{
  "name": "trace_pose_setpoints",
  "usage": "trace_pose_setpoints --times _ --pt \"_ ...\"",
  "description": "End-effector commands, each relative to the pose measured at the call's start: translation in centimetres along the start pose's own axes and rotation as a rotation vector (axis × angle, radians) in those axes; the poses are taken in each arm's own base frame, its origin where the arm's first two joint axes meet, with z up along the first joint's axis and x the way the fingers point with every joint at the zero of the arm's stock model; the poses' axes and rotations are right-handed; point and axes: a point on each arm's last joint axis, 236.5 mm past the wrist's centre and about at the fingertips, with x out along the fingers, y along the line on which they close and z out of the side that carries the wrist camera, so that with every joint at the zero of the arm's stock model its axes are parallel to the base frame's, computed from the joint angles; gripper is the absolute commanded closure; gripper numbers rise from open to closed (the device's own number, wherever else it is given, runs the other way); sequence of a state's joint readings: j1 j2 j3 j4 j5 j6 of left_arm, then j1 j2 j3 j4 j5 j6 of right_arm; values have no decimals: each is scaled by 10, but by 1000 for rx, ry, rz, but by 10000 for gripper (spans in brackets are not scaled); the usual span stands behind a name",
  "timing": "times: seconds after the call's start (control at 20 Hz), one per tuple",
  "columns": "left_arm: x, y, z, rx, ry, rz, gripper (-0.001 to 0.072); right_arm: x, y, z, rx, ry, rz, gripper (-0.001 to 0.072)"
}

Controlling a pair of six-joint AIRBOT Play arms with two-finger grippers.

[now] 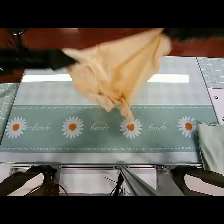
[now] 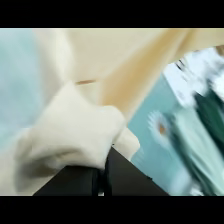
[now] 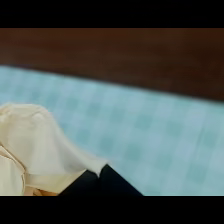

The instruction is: Fold the shirts.

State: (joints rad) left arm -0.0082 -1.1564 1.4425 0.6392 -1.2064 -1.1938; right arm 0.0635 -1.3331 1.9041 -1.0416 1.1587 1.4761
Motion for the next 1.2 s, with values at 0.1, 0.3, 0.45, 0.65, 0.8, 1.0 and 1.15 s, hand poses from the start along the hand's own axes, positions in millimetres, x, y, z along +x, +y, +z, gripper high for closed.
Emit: trace_pose_setpoints --times 0.1,0.3,0.45,0.65,0.8,1.0,1.15 --pt "-161 -62 104 281 -287 427 689 -180 78 78 -246 -364 -71 686" --pt "-229 -110 67 357 -347 516 688 -269 95 47 -322 -457 -179 686" --pt "-254 -136 23 362 -343 518 688 -320 108 23 -356 -509 -225 686" --pt "-271 -158 -24 326 -320 498 688 -345 120 -5 -363 -492 -222 686" --pt "-245 -156 -56 286 -181 417 687 -325 119 -27 -342 -376 -180 686" --pt "-166 -96 -95 122 68 311 687 -260 81 -44 -273 -230 -192 686" --pt "-95 -15 -107 1 120 303 687 -197 27 -50 -214 -129 -268 686"
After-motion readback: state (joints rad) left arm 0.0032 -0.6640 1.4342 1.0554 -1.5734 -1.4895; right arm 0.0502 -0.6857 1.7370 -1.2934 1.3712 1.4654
